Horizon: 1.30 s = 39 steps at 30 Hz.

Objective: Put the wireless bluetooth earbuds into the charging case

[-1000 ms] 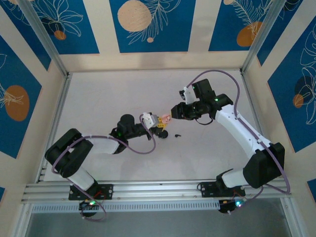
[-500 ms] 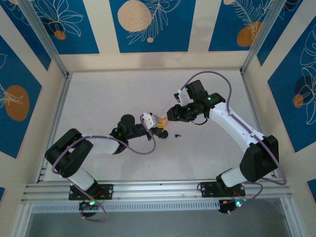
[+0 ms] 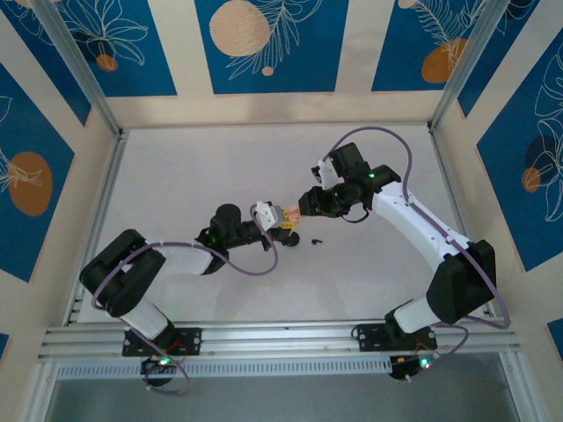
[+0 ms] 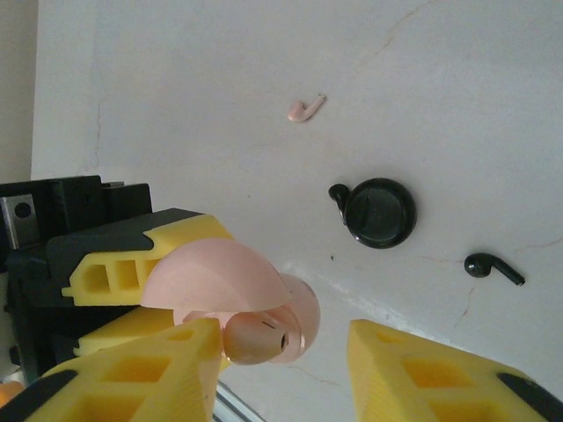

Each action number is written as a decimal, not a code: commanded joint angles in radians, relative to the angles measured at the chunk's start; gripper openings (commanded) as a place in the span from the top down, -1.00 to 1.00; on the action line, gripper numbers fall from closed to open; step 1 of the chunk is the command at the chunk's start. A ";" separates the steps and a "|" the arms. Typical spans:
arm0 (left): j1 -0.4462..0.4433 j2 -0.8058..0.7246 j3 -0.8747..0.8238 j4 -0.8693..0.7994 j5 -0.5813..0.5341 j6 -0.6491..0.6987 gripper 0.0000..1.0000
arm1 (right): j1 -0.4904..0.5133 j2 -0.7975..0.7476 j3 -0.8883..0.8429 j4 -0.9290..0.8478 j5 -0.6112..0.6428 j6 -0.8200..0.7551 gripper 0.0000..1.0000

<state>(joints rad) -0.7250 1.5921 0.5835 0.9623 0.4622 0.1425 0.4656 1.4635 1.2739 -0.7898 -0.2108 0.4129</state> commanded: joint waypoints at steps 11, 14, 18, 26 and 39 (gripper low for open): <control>-0.016 -0.026 0.008 0.019 -0.003 0.030 0.85 | -0.038 -0.058 0.039 -0.006 -0.064 0.007 0.30; -0.015 -0.025 0.010 0.018 -0.002 0.029 0.85 | -0.036 -0.047 0.039 -0.006 -0.078 0.006 0.39; -0.016 -0.023 0.009 0.017 -0.001 0.027 0.85 | -0.030 -0.033 0.039 -0.005 -0.084 0.004 0.48; -0.016 -0.023 0.013 0.014 -0.002 0.027 0.85 | -0.023 -0.008 0.028 -0.003 -0.094 -0.001 0.54; -0.016 -0.024 0.011 0.013 -0.007 0.031 0.85 | -0.010 0.021 -0.007 -0.032 -0.067 -0.013 0.58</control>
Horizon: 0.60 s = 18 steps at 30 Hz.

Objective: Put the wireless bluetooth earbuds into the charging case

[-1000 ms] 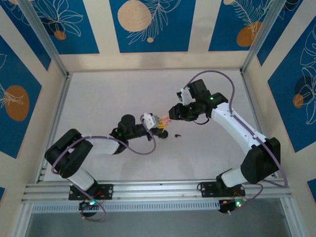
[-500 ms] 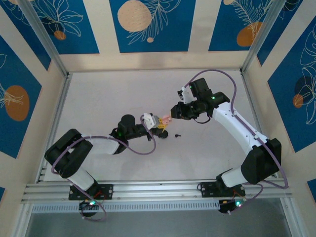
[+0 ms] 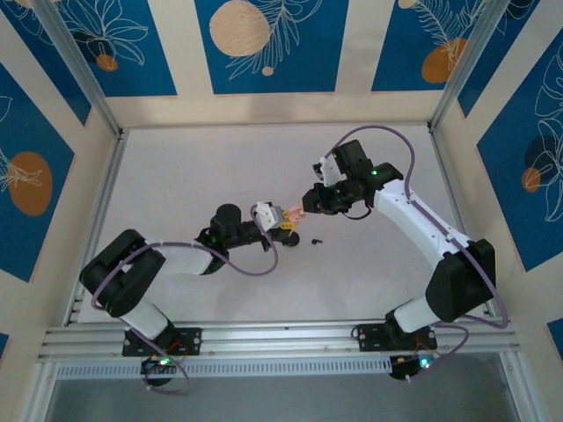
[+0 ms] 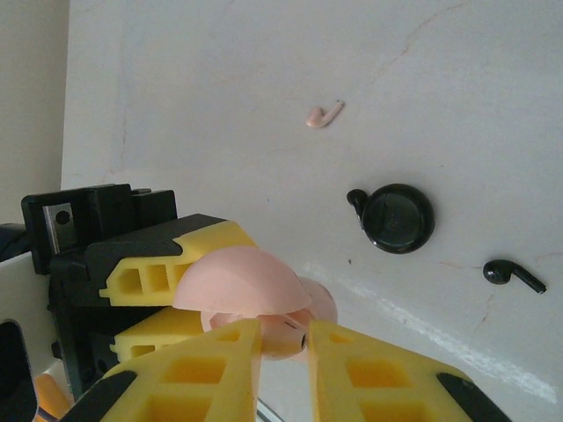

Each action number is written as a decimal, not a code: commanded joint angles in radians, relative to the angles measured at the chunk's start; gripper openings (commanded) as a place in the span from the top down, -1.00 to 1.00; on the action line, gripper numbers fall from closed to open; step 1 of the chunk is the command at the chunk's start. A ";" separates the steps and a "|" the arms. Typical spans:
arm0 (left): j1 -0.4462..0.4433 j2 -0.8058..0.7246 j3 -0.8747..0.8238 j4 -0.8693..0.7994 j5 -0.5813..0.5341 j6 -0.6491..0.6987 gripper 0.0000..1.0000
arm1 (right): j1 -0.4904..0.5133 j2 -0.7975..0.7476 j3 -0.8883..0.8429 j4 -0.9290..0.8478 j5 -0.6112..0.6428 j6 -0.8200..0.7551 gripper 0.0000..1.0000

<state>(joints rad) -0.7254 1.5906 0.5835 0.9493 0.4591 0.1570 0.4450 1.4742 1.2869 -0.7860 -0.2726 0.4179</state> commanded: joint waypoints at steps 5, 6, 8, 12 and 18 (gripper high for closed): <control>-0.016 -0.024 0.011 0.030 -0.005 0.016 0.85 | 0.023 0.019 -0.037 -0.051 0.013 -0.018 0.60; -0.016 -0.026 0.011 0.032 -0.005 0.016 0.85 | 0.025 0.021 -0.041 -0.054 0.016 -0.017 0.60; -0.016 -0.027 0.011 0.037 -0.005 0.015 0.85 | 0.029 0.024 -0.048 -0.054 0.021 -0.014 0.61; -0.016 -0.032 0.014 0.047 -0.004 0.013 0.85 | 0.035 0.035 -0.059 -0.055 0.026 -0.007 0.63; -0.016 -0.032 0.010 0.045 -0.015 0.013 0.85 | 0.035 0.009 -0.030 -0.050 0.036 -0.009 0.55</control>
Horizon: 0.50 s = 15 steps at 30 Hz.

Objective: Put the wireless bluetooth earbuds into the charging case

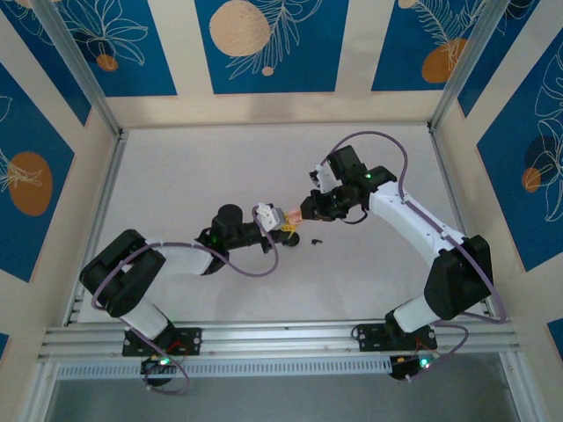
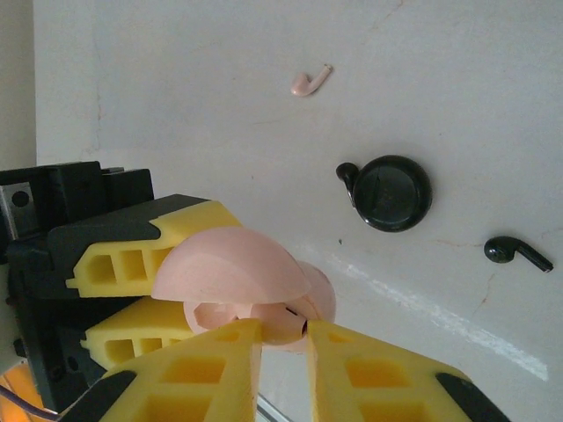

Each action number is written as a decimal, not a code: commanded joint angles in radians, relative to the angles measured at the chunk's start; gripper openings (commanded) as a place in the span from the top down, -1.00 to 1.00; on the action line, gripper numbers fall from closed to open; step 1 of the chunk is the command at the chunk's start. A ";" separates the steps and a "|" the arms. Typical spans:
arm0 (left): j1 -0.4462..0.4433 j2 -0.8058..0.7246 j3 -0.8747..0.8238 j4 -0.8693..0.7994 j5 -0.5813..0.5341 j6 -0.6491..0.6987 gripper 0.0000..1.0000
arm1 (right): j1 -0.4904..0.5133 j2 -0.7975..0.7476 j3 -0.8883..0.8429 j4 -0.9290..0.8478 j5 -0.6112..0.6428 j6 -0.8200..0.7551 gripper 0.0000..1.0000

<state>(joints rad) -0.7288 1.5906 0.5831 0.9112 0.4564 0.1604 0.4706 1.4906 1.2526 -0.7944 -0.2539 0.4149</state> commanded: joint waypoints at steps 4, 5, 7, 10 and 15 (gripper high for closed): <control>-0.011 -0.031 -0.016 0.113 -0.053 -0.007 0.85 | -0.003 -0.063 0.040 -0.036 0.015 -0.006 0.28; -0.007 -0.031 -0.024 0.125 -0.063 -0.015 0.85 | -0.008 -0.077 0.047 -0.033 0.015 -0.005 0.25; 0.000 -0.029 -0.041 0.143 -0.105 -0.040 0.84 | -0.020 -0.107 0.061 -0.034 0.018 -0.002 0.17; 0.015 -0.026 -0.057 0.153 -0.141 -0.090 0.84 | -0.030 -0.127 0.074 -0.041 0.018 -0.004 0.14; 0.060 -0.021 -0.096 0.213 -0.196 -0.219 0.83 | -0.032 -0.107 0.092 -0.069 0.018 -0.003 0.13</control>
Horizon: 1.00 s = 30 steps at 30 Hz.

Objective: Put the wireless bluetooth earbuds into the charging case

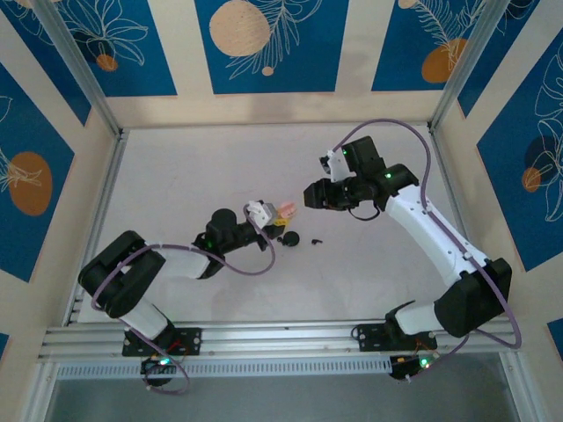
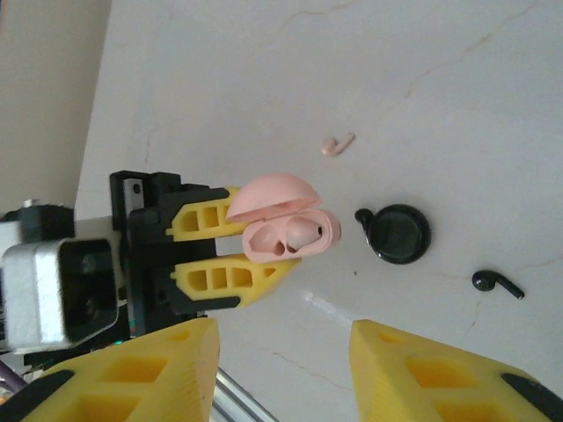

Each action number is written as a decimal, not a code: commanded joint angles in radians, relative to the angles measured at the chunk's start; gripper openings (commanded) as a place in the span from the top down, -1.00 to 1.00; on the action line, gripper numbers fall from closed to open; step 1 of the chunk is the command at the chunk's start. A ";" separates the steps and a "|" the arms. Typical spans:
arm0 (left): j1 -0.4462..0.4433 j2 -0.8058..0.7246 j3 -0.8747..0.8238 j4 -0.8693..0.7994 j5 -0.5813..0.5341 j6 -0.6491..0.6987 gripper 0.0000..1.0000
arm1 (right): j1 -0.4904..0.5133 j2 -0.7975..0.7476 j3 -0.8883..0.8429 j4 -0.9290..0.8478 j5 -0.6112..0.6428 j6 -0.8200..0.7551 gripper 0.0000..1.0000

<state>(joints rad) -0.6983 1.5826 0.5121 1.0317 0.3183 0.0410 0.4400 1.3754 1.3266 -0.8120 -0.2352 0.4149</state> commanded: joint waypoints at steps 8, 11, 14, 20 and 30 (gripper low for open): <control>0.181 -0.016 -0.095 0.155 -0.059 -0.324 0.84 | 0.049 0.144 0.124 -0.114 0.016 0.039 0.08; 0.232 -0.029 -0.125 0.160 -0.064 -0.376 0.85 | 0.074 0.231 0.184 -0.143 0.015 0.041 0.07; 0.276 -0.053 -0.149 0.149 -0.058 -0.404 0.85 | 0.104 0.309 0.237 -0.153 0.046 0.009 0.07; 0.336 -0.147 -0.169 0.018 -0.060 -0.399 0.85 | 0.163 0.464 0.359 -0.147 0.074 -0.129 -0.05; 0.422 -0.309 -0.127 -0.344 -0.064 -0.319 0.84 | 0.185 0.534 0.340 0.054 -0.029 -0.764 -0.16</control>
<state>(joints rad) -0.3058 1.3109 0.3565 0.8196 0.2527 -0.3115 0.6411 1.9030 1.6634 -0.8246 -0.1768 -0.0395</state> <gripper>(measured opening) 0.156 0.573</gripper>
